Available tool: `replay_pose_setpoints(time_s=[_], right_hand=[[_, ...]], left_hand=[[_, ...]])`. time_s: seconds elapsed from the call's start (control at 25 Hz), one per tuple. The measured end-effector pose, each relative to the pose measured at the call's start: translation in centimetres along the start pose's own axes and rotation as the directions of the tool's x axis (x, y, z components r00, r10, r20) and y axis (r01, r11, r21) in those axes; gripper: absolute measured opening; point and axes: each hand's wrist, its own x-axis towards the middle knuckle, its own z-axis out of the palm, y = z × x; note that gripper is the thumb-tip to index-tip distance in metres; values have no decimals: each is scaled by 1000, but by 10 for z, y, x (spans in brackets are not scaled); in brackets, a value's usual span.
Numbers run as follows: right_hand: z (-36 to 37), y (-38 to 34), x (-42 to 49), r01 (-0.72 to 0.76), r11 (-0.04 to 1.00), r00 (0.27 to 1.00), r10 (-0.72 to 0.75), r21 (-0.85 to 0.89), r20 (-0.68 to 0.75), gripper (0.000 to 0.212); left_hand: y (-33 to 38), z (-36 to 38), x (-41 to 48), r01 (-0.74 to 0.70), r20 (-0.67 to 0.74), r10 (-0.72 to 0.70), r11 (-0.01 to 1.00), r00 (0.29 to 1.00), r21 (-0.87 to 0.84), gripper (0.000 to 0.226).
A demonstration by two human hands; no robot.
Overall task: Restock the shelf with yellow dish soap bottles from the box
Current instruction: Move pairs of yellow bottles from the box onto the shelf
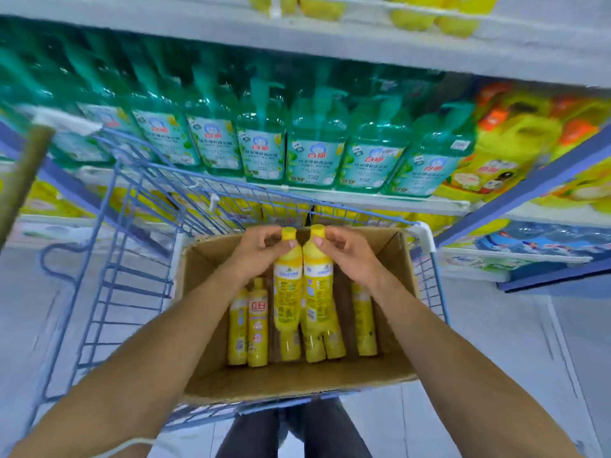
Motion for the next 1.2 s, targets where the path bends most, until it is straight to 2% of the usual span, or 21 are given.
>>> replay_pose_setpoints(time_s=[0.08,0.16,0.2,0.28,0.4,0.56,0.68,0.88,1.04,1.2], right_hand=[[-23,-71,-4,72,997,996,-73,-13,-60,19],[-47,-133,-7,165,985,983,-168,-39,-76,6],[-58,-166,-10,220,974,969,-224,-50,-100,12],[-81,-223,-18,304,951,936,-309,-58,-169,7],[-109,-296,-30,434,898,863,-436,-66,-254,41],[-146,-363,-51,506,860,814,-499,-59,-297,18],[-176,-389,-56,542,835,784,-544,-96,-300,18],[-246,-406,-47,554,815,757,-577,-169,-307,19],[-312,-421,-34,589,785,714,-617,-193,-330,22],[-363,-416,-11,587,781,711,-623,-211,-328,22]], left_hand=[[73,-11,-3,-87,4,87,996,996,21,11],[145,-19,-4,-187,15,186,980,982,71,13],[182,-21,-4,-254,14,254,962,967,95,12],[251,-20,-9,-365,5,367,925,930,110,3],[335,-10,-17,-483,-46,492,866,870,126,5],[409,11,-19,-587,-69,597,800,799,122,11],[442,27,-9,-628,-77,636,771,768,101,25],[490,72,16,-658,-70,673,737,737,156,14],[532,121,47,-702,-104,726,685,680,193,13],[550,164,90,-678,-170,710,703,683,214,14]])
